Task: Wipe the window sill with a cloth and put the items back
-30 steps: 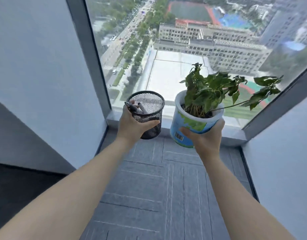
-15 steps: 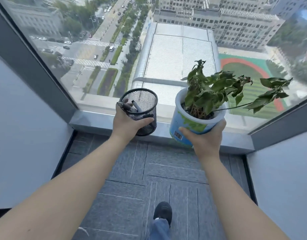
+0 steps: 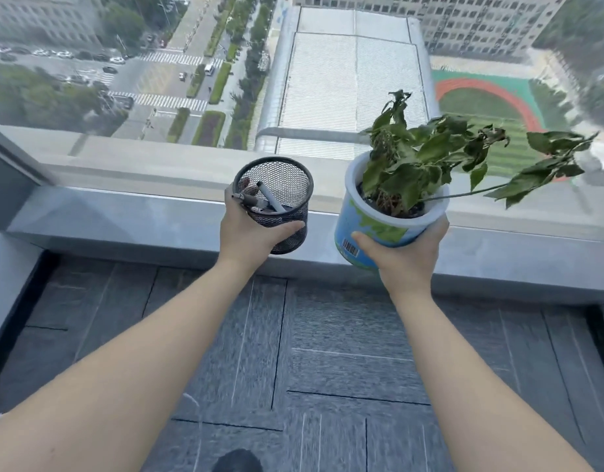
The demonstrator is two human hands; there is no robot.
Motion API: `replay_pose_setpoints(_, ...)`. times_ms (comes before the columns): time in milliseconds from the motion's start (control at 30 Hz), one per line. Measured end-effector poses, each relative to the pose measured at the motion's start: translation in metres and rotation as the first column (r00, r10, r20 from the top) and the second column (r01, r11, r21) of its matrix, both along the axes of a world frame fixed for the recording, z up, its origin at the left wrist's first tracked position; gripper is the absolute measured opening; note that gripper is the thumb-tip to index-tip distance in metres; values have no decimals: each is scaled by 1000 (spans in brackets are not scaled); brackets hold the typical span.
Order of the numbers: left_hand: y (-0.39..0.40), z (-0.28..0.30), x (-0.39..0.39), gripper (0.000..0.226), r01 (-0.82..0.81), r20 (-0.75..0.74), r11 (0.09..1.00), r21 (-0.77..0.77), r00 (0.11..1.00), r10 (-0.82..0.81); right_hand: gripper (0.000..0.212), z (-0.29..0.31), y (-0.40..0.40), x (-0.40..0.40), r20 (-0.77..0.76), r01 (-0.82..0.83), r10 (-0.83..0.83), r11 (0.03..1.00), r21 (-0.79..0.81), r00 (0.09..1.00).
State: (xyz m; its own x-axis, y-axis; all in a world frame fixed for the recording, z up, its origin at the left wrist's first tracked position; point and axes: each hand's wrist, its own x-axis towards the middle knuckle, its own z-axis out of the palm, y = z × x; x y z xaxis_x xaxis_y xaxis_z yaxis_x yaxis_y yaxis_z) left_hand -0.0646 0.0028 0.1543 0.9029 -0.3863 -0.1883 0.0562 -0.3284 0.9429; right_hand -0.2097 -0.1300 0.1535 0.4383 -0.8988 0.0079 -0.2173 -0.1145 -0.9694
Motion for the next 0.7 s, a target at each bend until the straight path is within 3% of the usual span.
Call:
replay_pose_setpoints(133,-20,-78,22,92,25,25,1000,9,999,-25,88,-76,-20,17,-1,4,-4,1000,-12,1000)
replay_pose_setpoints(300,-41,-129,38,87,42,68,999,27,997,-44,92,-129,-39,34,-22,25,-26,999,-25,999)
replay_pose_setpoints(700,-44,-157,43,89,35,52,995,98,998,-41,93,-160,-50,43,-49,-50,51,999,16,998)
